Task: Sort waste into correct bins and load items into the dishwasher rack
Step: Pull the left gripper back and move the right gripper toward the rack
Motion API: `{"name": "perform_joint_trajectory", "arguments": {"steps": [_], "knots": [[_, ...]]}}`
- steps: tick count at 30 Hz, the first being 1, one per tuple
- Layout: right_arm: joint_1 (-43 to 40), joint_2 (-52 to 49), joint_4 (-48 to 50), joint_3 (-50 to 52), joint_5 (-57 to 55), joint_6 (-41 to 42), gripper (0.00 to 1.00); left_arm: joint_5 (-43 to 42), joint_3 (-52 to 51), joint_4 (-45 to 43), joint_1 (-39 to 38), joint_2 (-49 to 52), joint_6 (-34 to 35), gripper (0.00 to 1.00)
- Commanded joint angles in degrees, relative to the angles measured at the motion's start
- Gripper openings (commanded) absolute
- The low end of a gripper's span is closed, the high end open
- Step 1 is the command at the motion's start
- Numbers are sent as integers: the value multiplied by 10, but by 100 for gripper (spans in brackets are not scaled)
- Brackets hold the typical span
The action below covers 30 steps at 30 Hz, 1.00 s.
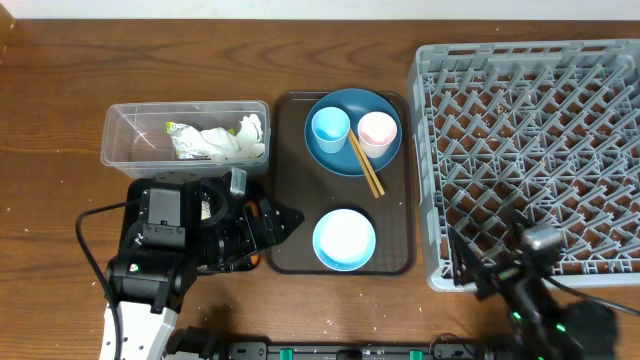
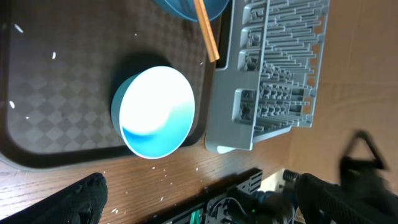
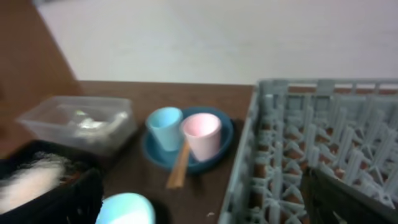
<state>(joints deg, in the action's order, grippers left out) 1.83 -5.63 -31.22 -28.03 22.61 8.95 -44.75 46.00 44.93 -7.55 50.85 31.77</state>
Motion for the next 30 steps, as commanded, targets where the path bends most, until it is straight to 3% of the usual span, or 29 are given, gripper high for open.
{"name": "perform_joint_trajectory", "arguments": {"steps": [1,7,13,16,20,24,30], "knots": [[-3,-66,-89,-124,54,15,99,23,6,-1,3,0,-26,98],[-3,-161,-267,-295,59,15,99,50,6,-4,3,-1,-26,98],[-3,-169,-344,-326,62,12,99,50,6,1,3,0,-26,99],[-3,-169,-370,-322,78,12,77,57,6,8,3,0,-62,98],[-3,-170,-374,-322,85,-2,57,106,7,10,3,-1,-77,99],[-3,-172,-400,-322,84,-43,56,153,7,7,3,-3,-71,99],[-3,-176,-442,-322,44,-69,58,157,6,11,3,-4,-71,99]]}}
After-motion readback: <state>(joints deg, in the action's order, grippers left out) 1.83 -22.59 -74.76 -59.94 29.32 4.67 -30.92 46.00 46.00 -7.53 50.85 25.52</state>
